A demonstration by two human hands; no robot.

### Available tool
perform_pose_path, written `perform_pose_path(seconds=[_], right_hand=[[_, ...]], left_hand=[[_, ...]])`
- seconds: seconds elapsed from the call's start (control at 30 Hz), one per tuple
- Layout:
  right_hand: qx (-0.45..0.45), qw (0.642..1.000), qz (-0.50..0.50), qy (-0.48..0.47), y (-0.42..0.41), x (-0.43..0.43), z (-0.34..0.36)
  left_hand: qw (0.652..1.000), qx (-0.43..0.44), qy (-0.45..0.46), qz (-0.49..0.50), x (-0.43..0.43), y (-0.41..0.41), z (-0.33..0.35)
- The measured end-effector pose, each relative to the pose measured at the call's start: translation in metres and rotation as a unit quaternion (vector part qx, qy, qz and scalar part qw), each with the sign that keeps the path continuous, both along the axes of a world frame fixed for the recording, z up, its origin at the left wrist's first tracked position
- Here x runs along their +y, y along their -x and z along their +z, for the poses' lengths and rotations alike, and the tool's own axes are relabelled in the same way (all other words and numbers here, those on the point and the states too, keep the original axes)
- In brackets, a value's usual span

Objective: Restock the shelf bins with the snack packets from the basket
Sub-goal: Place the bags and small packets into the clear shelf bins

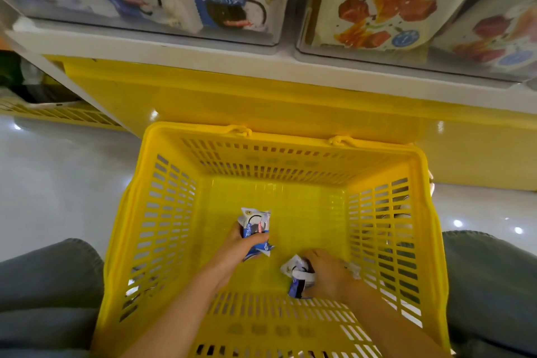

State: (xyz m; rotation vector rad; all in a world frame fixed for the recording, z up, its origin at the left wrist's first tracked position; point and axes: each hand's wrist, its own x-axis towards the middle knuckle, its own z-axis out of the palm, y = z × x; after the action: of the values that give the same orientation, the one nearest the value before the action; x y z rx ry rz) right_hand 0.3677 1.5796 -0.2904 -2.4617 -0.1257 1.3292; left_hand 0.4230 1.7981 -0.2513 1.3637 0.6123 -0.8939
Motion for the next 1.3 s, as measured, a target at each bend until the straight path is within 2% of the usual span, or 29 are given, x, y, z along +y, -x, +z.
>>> perform_pose_path(seconds=[0.07,0.2,0.33,0.43,0.57,0.63,0.73,0.83,0.97,1.07,1.13,1.2,1.23,1.3], right_hand=[[0.024,0.996,-0.075,-0.052,0.004,0.004,0.005],[0.005,0.973,-0.186,-0.139,0.000,0.016,0.027],[-0.005,0.904,-0.341,-0.259,-0.023,0.026,0.070],[0.050,0.874,-0.364,-0.317,-0.034,0.032,0.099],[0.030,0.865,-0.364,-0.345,-0.034,0.035,0.118],[0.007,0.867,-0.369,-0.334,-0.033,0.035,0.121],[-0.024,0.869,-0.376,-0.320,-0.030,0.039,0.125],[-0.070,0.889,-0.345,-0.293,-0.028,0.045,0.133],[-0.095,0.910,-0.319,-0.247,-0.029,0.054,0.144],[-0.122,0.904,-0.308,-0.271,-0.033,0.049,0.153],[-0.142,0.881,-0.360,-0.272,-0.038,0.033,0.150],[-0.189,0.871,-0.395,-0.225,-0.039,0.009,0.134],[-0.192,0.890,-0.377,-0.168,-0.037,-0.004,0.119],[-0.117,0.953,-0.278,-0.043,-0.025,-0.026,0.087]], left_hand=[[1.000,-0.009,-0.016,0.000,0.001,0.002,0.003],[0.997,-0.020,-0.068,0.020,0.009,0.006,0.011],[0.997,-0.029,-0.061,0.034,0.016,0.008,0.023],[0.999,-0.030,-0.024,0.019,0.013,0.008,0.036],[0.994,-0.019,0.076,0.074,0.006,0.007,0.055],[0.992,-0.040,0.096,0.070,0.003,0.006,0.064],[0.994,-0.090,0.068,0.014,-0.002,0.004,0.074],[0.991,-0.122,0.057,-0.019,-0.008,0.003,0.079],[0.985,-0.155,0.075,0.027,-0.010,0.003,0.081],[0.980,-0.159,0.115,0.031,-0.005,-0.002,0.085],[0.979,-0.153,0.132,0.024,-0.001,-0.007,0.086],[0.978,-0.149,0.145,0.011,0.004,-0.013,0.087],[0.978,-0.145,0.147,0.006,0.006,-0.016,0.087],[0.980,-0.137,0.147,0.003,0.009,-0.019,0.086]])
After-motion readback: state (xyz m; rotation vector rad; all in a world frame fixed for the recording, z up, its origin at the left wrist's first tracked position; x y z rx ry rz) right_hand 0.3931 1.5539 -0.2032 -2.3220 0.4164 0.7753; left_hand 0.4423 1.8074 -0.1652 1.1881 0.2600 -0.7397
